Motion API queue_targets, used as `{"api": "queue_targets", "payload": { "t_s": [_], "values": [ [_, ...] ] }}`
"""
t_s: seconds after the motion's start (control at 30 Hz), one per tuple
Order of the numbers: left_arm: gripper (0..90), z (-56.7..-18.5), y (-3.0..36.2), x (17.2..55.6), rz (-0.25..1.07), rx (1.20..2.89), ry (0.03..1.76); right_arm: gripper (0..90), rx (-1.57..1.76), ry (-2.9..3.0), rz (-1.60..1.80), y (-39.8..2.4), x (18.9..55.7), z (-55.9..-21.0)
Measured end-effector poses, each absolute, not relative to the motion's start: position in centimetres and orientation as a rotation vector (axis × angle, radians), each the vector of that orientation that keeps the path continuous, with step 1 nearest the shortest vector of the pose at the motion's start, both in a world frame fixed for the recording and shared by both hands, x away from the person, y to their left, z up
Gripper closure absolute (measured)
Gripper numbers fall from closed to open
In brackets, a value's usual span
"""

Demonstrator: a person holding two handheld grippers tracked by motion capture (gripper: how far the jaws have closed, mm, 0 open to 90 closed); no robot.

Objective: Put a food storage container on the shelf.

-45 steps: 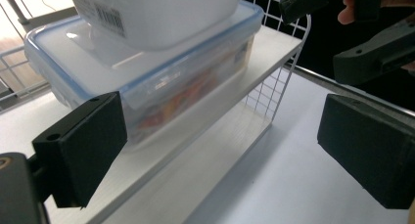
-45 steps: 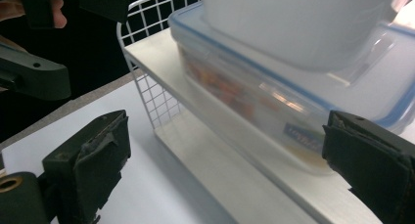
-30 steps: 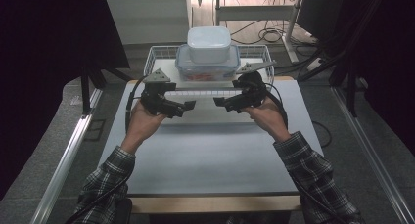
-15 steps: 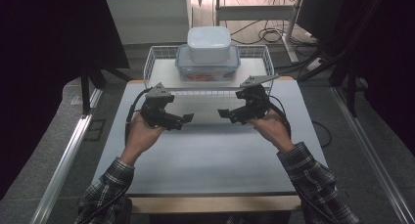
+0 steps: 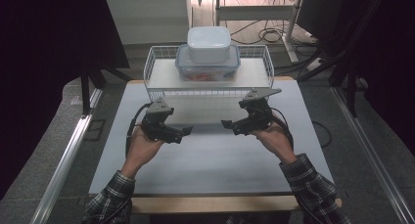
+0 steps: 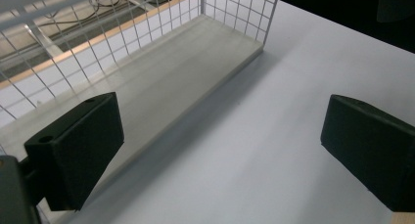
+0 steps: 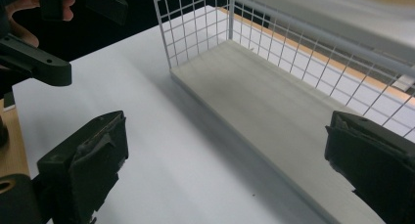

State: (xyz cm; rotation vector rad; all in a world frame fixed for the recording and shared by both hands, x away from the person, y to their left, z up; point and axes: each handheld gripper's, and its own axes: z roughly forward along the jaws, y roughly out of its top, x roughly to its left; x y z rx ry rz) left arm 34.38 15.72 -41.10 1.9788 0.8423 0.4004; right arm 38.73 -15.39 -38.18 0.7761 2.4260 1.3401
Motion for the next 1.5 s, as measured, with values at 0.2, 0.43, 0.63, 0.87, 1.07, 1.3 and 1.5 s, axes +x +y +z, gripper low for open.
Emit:
{"api": "queue_targets", "payload": {
  "t_s": [0.2, 0.43, 0.63, 0.87, 1.07, 1.3, 1.5],
  "values": [
    [2.5, -42.2, 15.7, 33.6, 0.385, 1.979, 0.845, 2.3, 0.793, 2.42, 1.342, -15.7, 38.2, -39.4],
    [2.7, -43.5, 15.6, 33.0, 0.403, 2.001, 0.858, 2.3, 0.79, 2.424, 1.324, -16.1, 37.6, -40.3],
    [2.7, -44.1, 15.5, 32.4, 0.414, 2.011, 0.861, 2.2, 0.777, 2.43, 1.294, -16.5, 37.0, -41.1],
    [2.6, -45.2, 15.9, 31.7, 0.394, 2.006, 0.883, 0.0, 0.799, 2.425, 1.284, -17.5, 36.2, -42.1],
    [2.4, -45.7, 16.3, 30.9, 0.39, 1.992, 0.898, 0.0, 0.835, 2.399, 1.271, -18.6, 35.7, -42.6],
    [2.5, -46.3, 16.6, 30.2, 0.391, 1.985, 0.905, 0.0, 0.837, 2.39, 1.267, -19.6, 34.9, -42.8],
    [2.4, -47.2, 16.9, 29.8, 0.397, 1.986, 0.915, 0.0, 0.84, 2.384, 1.26, -20.4, 34.3, -43.5]
  ]
}}
